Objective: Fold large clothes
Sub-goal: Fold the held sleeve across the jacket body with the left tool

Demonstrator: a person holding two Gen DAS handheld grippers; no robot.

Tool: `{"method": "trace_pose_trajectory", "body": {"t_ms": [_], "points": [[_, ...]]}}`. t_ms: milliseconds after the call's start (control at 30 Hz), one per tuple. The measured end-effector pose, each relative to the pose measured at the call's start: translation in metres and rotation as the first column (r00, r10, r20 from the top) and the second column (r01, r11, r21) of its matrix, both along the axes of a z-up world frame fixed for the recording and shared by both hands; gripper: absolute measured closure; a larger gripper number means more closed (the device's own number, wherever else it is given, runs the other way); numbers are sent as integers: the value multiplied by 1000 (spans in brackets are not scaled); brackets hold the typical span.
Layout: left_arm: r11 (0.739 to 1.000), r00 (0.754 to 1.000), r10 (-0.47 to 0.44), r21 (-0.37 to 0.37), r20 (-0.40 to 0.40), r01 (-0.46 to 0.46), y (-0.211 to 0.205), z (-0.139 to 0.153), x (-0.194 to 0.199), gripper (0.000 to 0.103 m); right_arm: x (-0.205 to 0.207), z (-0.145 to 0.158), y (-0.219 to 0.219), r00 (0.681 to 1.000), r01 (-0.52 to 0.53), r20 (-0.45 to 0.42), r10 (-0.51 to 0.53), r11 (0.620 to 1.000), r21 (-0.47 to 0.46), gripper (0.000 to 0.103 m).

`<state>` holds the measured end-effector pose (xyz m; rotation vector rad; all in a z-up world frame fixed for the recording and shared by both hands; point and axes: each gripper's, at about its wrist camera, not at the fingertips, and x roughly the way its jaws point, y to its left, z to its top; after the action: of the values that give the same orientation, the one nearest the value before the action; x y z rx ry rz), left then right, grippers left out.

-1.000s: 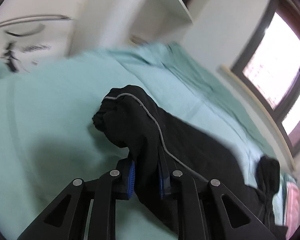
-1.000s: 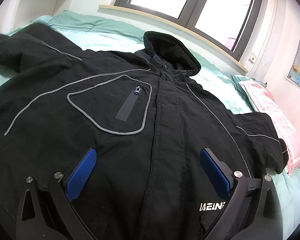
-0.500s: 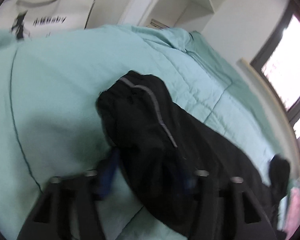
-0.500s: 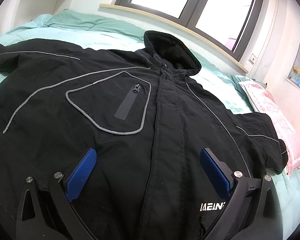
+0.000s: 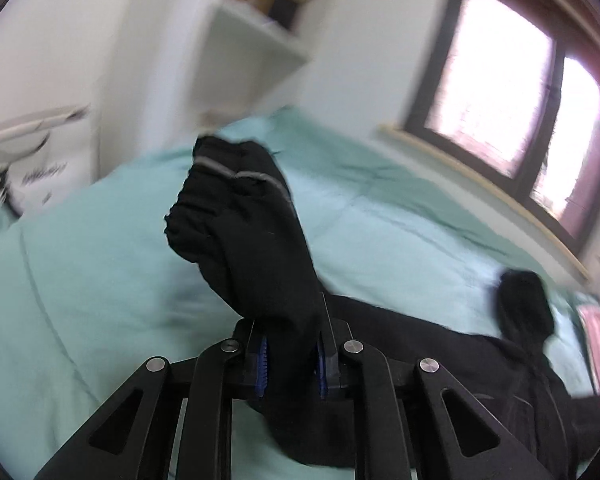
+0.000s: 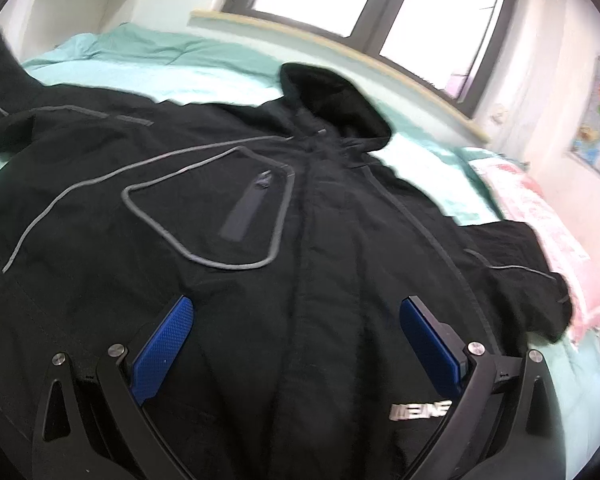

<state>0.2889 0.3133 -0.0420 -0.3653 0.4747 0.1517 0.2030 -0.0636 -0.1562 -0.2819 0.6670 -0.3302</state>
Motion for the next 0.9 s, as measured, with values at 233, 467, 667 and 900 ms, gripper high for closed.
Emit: {"method": "trace_pose_trajectory", "body": {"t_ms": [233,467,667,900], "points": [[953,955,-296,75,20,294,-156,45,-17,86,-30,39,-27,995,77,54,-81,995,60,0],[845,844,-532,21,-70,535,-290,42,-11,86,-70,92,-75,985,126,108,-138,986,111,0],[772,755,-610,34,-241,635,-386,-28,-4,86,-78,90,-123,985,163,18,-171,963,215,0],[680,629,-685,-13,-367,733,-427,-107,-6,72,-76,55,-144,983,154,-138,-123,956,251,0]]}}
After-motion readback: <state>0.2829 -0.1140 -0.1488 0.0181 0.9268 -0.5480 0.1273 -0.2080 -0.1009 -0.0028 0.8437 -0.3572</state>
